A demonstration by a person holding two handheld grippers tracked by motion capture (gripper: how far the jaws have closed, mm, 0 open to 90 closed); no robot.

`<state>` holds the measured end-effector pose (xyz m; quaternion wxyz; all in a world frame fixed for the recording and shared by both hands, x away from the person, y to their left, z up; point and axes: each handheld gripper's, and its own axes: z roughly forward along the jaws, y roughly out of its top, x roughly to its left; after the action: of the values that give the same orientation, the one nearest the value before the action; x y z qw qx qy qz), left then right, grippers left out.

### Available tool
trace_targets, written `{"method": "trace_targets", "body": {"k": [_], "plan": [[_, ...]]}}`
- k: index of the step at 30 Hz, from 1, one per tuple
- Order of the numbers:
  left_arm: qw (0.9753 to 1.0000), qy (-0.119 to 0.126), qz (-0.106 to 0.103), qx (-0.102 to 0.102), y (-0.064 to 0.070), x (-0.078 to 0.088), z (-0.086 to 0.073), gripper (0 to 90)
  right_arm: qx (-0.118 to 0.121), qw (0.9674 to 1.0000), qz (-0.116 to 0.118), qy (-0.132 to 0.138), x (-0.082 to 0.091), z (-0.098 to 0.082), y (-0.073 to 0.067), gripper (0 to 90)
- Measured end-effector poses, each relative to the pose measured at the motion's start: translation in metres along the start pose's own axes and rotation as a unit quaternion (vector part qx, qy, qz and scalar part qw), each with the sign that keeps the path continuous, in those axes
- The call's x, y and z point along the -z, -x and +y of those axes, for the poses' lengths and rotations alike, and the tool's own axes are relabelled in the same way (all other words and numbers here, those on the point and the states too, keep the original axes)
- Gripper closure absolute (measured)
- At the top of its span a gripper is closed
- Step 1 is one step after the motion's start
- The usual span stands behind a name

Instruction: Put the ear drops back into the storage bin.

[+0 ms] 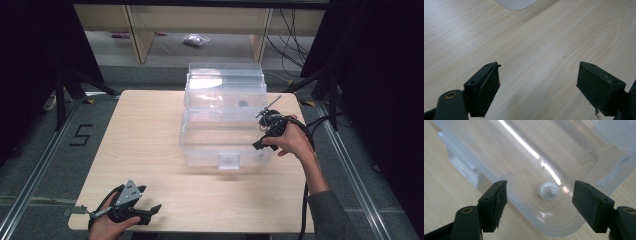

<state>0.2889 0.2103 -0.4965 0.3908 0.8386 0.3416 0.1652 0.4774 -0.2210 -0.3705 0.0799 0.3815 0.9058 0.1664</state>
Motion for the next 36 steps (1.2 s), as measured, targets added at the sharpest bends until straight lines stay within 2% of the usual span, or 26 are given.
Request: {"method": "trace_targets", "body": {"k": [1,2,4,5,9,10,11,12,15,16,17,19,20,22,23,24,27,28,29,31,32,33,34,35,36], "plan": [[1.0,0.0,0.0,0.0,0.0,0.0,0.0,17.7,-0.011,0.9999,0.001,-0.005,0.001,-0.001,-0.001,28.4],[0.9999,0.008,0.001,0.01,0.002,-0.001,0.0,17.7,-0.012,0.9999,0.0,-0.001,0.001,-0.001,-0.002,28.4],[0.9999,0.007,0.002,0.01,0.002,-0.001,0.0,17.7,-0.014,0.9999,0.004,0.0,0.001,-0.003,-0.003,28.0],[1.0,-0.001,0.002,0.0,0.0,0.0,0.0,17.7,-0.016,0.9999,0.003,0.004,0.001,-0.003,-0.003,27.8],[1.0,0.0,0.002,0.001,0.0,0.0,0.0,17.7,-0.011,0.9999,0.004,0.012,0.001,-0.005,-0.003,27.2],[1.0,0.0,0.002,0.001,0.0,0.0,0.0,17.7,-0.002,0.9998,0.003,0.022,0.0,-0.005,-0.002,27.1],[1.0,0.0,0.002,0.001,0.0,0.0,0.0,17.7,-0.002,0.9998,0.003,0.022,0.0,-0.005,-0.002,27.1],[1.0,0.0,0.0,0.001,0.0,0.0,0.0,17.7,-0.012,0.9998,0.004,0.017,0.002,-0.006,-0.004,27.0],[1.0,0.0,0.0,0.001,0.0,0.0,0.0,17.7,-0.014,0.9997,0.006,0.02,0.002,-0.006,-0.005,26.7],[1.0,0.0,0.0,0.001,0.0,0.0,0.0,17.7,-0.001,0.9996,0.004,0.029,0.002,-0.006,-0.004,26.4],[1.0,0.0,0.0,0.001,0.0,0.0,0.0,17.7,-0.001,0.9996,0.004,0.029,0.002,-0.006,-0.004,26.4],[1.0,0.0,0.0,0.001,0.0,0.0,0.0,17.7,-0.015,0.9996,0.007,0.022,0.003,-0.007,-0.007,26.0],[1.0,0.0,0.002,0.001,0.0,0.0,0.0,17.7,-0.007,0.9996,0.004,0.027,0.004,-0.007,-0.007,25.8],[0.9999,0.007,0.002,0.009,0.002,-0.001,0.0,17.7,-0.014,0.9995,0.003,0.027,0.006,-0.007,-0.009,25.6],[0.9999,0.007,0.001,0.008,0.001,-0.001,0.0,17.7,-0.008,0.9995,0.004,0.031,0.006,-0.008,-0.009,25.0],[1.0,0.0,0.001,-0.001,0.0,0.0,0.0,17.7,-0.007,0.9993,0.005,0.037,0.007,-0.009,-0.009,24.8],[1.0,0.0,0.002,0.001,0.0,0.0,0.0,17.7,-0.021,0.9987,0.006,0.047,0.011,-0.012,-0.012,24.7],[0.9999,0.007,0.002,0.009,0.002,-0.001,0.0,17.7,-0.022,0.9984,0.012,0.05,0.011,-0.014,-0.013,24.7],[0.9999,0.007,0.002,0.009,0.002,-0.001,0.0,17.7,-0.022,0.9984,0.012,0.05,0.011,-0.014,-0.013,24.7],[1.0,-0.003,0.004,-0.003,0.0,0.0,0.0,17.7,-0.013,0.9983,0.013,0.054,0.01,-0.017,-0.015,24.7],[1.0,-0.002,0.004,-0.002,0.0,0.0,0.0,17.7,-0.023,0.9985,0.011,0.049,0.009,-0.018,-0.016,24.7],[0.9999,0.006,0.002,0.008,0.002,-0.001,0.0,17.7,-0.02,0.9983,0.015,0.053,0.008,-0.019,-0.017,24.7],[1.0,0.0,0.002,0.002,0.001,0.0,0.0,17.7,-0.015,0.9982,0.014,0.056,0.008,-0.02,-0.017,24.7],[0.9999,0.006,0.001,0.009,0.002,-0.001,0.0,17.7,-0.026,0.9979,0.016,0.057,0.008,-0.022,-0.018,24.7],[1.0,-0.006,0.005,-0.003,0.0,0.0,0.0,17.7,-0.019,0.9977,0.014,0.063,0.006,-0.023,-0.017,24.7]]}}
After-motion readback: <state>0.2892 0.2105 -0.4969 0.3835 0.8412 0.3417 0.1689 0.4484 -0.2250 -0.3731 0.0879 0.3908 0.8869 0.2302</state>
